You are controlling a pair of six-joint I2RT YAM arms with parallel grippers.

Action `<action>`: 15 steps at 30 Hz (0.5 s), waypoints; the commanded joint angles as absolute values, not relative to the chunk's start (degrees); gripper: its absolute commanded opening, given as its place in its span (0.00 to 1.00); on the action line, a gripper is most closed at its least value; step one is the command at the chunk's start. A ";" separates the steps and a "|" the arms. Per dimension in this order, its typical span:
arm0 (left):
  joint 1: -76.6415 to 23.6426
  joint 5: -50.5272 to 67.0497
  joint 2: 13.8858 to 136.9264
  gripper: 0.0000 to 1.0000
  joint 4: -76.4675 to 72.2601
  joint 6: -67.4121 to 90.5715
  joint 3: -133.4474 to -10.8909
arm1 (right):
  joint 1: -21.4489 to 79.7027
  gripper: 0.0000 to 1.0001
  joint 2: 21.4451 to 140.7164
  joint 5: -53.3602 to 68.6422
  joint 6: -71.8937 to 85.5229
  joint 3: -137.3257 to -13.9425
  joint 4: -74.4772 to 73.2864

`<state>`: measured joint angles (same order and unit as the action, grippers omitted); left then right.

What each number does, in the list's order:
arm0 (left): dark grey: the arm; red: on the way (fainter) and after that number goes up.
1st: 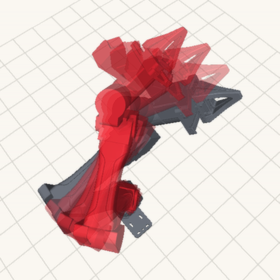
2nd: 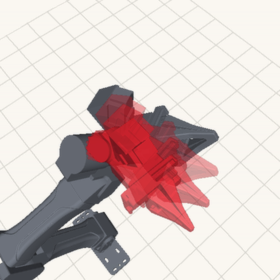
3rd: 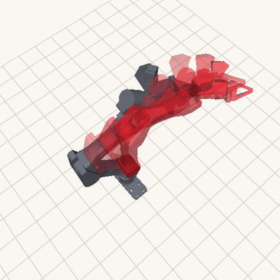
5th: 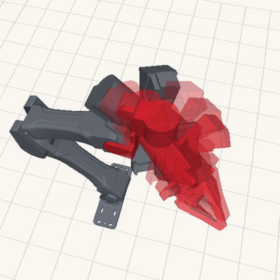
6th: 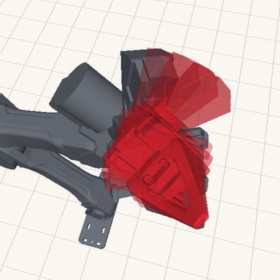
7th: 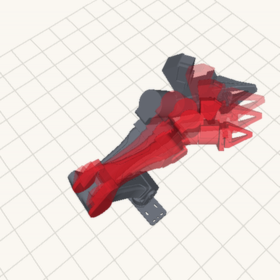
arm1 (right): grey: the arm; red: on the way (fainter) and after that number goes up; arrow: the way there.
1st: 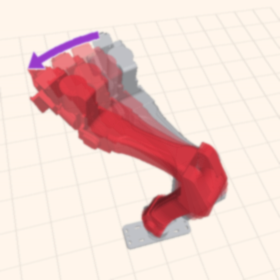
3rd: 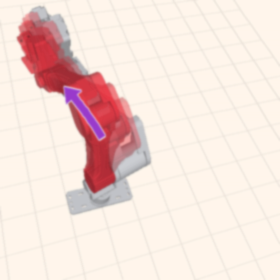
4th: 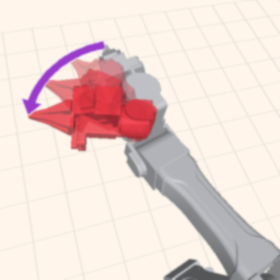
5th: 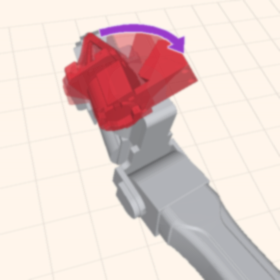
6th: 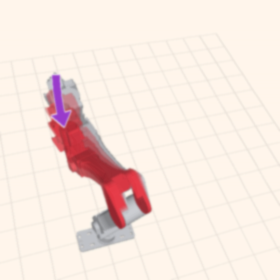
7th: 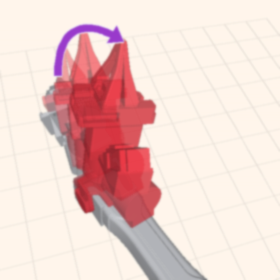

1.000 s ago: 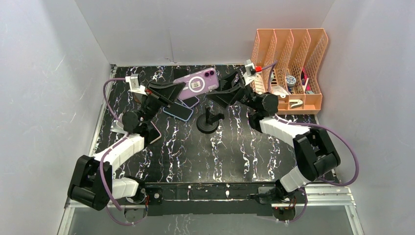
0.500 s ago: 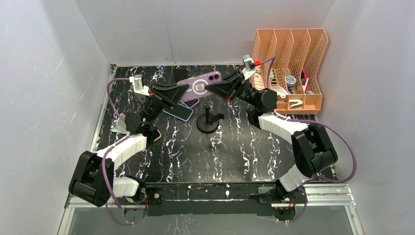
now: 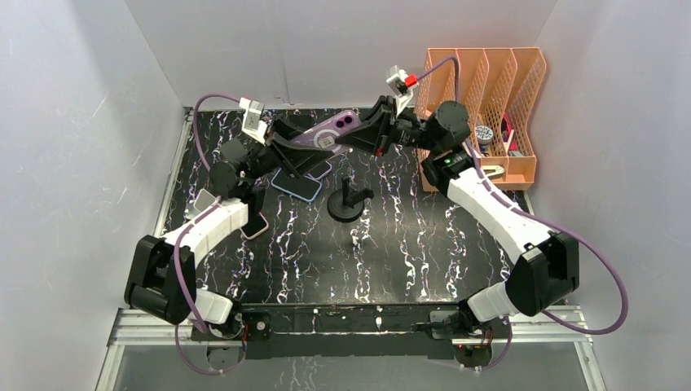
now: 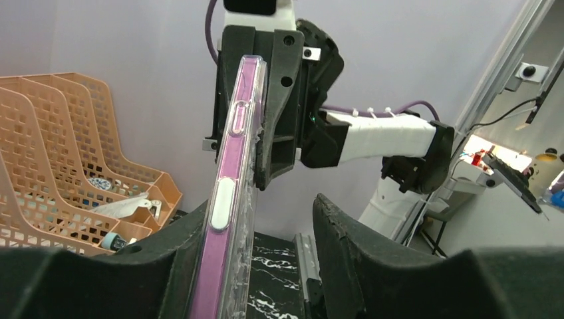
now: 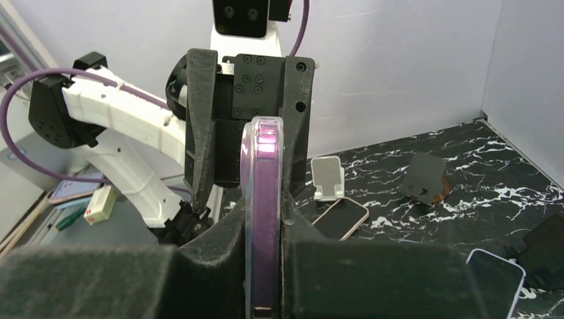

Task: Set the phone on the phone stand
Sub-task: Adjust the phone.

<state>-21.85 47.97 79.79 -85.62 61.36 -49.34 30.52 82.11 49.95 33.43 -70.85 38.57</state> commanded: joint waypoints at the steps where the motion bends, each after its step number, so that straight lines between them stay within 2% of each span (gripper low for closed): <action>1: -22.69 60.14 78.13 0.34 -84.75 60.65 -52.57 | 30.45 0.01 81.86 53.48 21.30 -77.52 20.41; 3: -22.19 60.96 77.29 0.36 -82.44 59.38 -52.54 | 30.45 0.01 82.19 54.05 17.45 -80.15 13.80; 9: -17.95 63.99 73.50 0.55 -75.64 56.09 -52.24 | 29.54 0.01 83.40 53.65 4.81 -89.25 -8.61; 12: -14.99 64.48 71.70 0.62 -72.87 54.19 -51.86 | 28.39 0.01 82.59 52.74 2.01 -90.53 -13.52; 15: -13.92 64.29 70.56 0.65 -69.99 51.85 -51.94 | 26.82 0.01 81.60 53.14 1.58 -90.39 -14.81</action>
<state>-15.84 61.95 74.96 -72.01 55.51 -50.43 29.78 83.59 54.72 7.42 -87.48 -7.77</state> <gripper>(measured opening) 0.638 0.175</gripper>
